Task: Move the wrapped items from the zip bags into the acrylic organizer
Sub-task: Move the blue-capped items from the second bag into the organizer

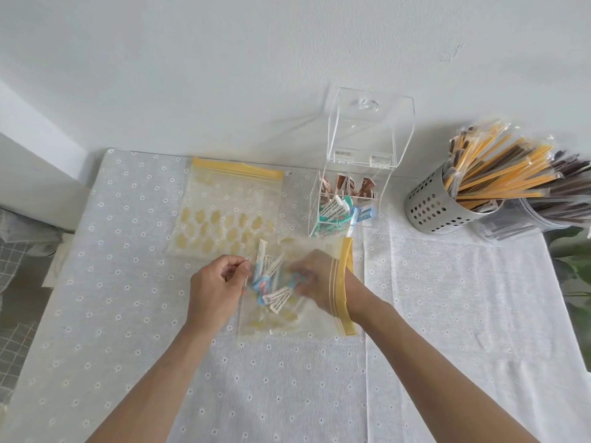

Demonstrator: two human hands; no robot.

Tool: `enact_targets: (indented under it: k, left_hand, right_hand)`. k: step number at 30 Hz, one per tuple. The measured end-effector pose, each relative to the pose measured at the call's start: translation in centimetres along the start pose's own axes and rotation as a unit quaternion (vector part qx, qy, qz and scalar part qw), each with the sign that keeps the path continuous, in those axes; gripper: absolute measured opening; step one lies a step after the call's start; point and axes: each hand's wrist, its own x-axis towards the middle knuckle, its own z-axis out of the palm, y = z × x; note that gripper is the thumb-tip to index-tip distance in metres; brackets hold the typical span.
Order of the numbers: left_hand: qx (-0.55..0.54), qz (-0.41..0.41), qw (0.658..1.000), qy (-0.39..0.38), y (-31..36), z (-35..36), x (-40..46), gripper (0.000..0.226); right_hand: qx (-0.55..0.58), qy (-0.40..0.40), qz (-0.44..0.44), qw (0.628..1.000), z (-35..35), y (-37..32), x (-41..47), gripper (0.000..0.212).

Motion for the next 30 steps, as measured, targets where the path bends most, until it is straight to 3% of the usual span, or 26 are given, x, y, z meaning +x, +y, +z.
enact_targets:
  k: [2, 7, 14, 20, 24, 30]
  left_hand:
    - [0.001, -0.001, 1.000, 0.001, 0.0, 0.0, 0.0, 0.006]
    - [-0.003, -0.002, 1.000, -0.001, 0.0, 0.0, 0.1, 0.005]
    - [0.003, 0.000, 1.000, 0.000, 0.2, 0.0, 0.0, 0.006]
    - [0.007, -0.004, 1.000, -0.002, 0.4, 0.0, 0.0, 0.006]
    - [0.014, -0.008, 1.000, 0.002, 0.4, 0.0, 0.1, 0.006]
    - [0.009, -0.014, 1.000, 0.005, 0.4, 0.1, 0.0, 0.005]
  right_hand:
    - [-0.033, -0.021, -0.035, 0.999, -0.4, -0.5, -0.2, 0.005]
    - [-0.042, 0.037, -0.078, 0.995, 0.5, 1.3, -0.7, 0.008]
    - [0.128, 0.090, -0.023, 0.987, -0.8, 2.3, -3.2, 0.009]
    - [0.066, 0.128, -0.072, 0.987, -1.3, 3.4, -4.6, 0.018]
    - [0.030, 0.104, -0.112, 0.988, -0.4, 3.3, -4.7, 0.027]
    - [-0.055, 0.112, -0.129, 0.984, 1.0, 3.8, -4.2, 0.020]
